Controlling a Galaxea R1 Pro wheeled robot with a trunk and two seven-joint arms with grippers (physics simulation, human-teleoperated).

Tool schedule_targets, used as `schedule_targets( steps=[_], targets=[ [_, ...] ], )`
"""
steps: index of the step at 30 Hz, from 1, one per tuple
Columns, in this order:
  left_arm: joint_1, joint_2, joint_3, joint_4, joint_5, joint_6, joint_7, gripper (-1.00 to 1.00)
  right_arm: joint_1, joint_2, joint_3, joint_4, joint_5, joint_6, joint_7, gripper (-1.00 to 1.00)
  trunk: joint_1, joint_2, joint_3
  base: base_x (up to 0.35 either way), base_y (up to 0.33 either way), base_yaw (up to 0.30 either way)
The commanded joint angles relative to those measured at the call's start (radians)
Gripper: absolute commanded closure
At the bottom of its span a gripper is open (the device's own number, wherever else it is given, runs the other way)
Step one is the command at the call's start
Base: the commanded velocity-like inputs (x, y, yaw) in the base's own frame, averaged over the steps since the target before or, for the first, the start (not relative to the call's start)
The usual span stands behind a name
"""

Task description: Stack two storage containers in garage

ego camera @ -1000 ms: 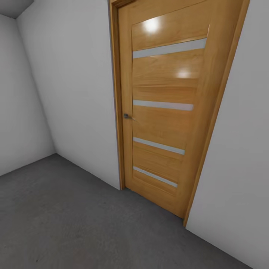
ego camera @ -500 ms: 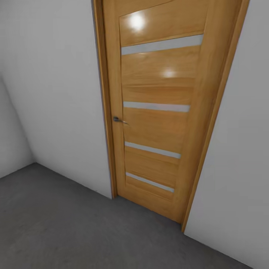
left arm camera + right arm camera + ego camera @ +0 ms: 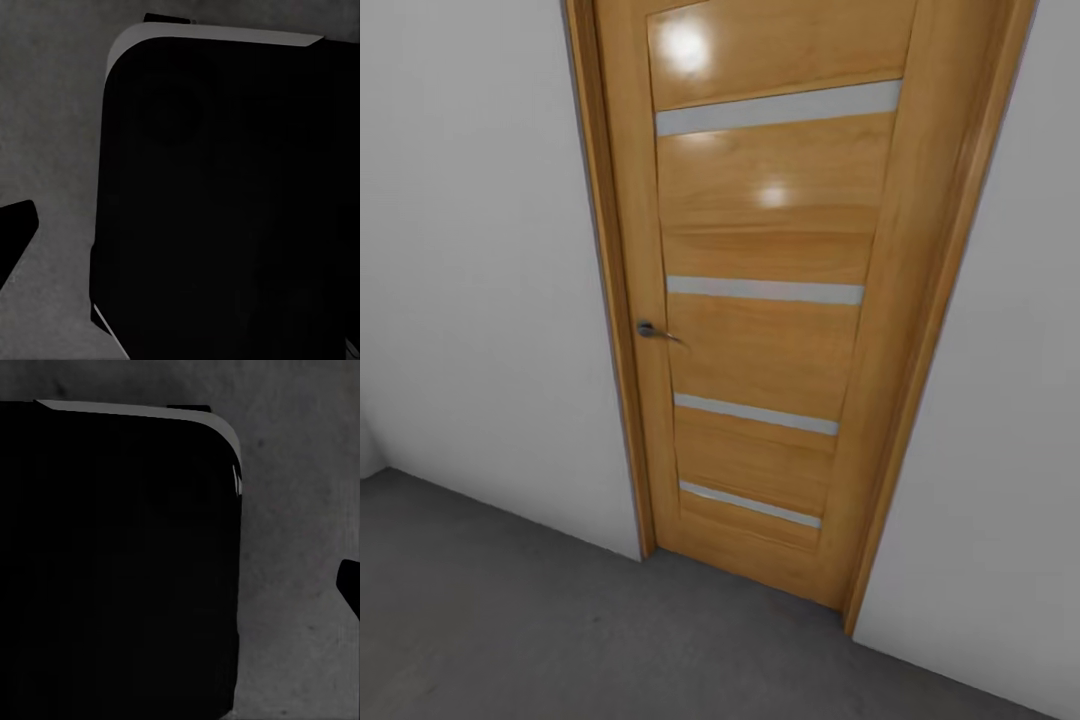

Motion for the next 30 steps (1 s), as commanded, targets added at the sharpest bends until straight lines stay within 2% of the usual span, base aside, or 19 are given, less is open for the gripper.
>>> schedule_targets(
  steps=[1,16,25,30],
  targets=[
    [0.0,0.0,0.005,-0.001,0.008,0.0,0.0,-1.0,0.0,0.0,0.001,0.001,0.0,-0.004,-0.001,-1.0,0.0,0.0,-0.001,0.254,0.267,-0.243],
    [0.0,-0.001,0.006,-0.001,0.006,-0.01,0.0,-1.0,0.0,0.0,0.001,0.001,0.0,-0.004,-0.001,-1.0,0.0,0.0,-0.001,0.203,0.299,-0.243],
    [0.0,-0.002,0.006,-0.002,0.005,-0.011,0.0,-1.0,0.0,0.0,0.001,0.001,0.0,-0.004,-0.001,-1.0,0.0,0.0,-0.001,0.088,0.323,-0.243],
    [0.0,-0.002,0.006,-0.002,0.005,-0.012,0.0,-1.0,0.0,0.0,0.001,0.001,0.0,-0.004,-0.001,-1.0,0.0,0.0,-0.001,0.022,0.124,-0.243]
  ],
)
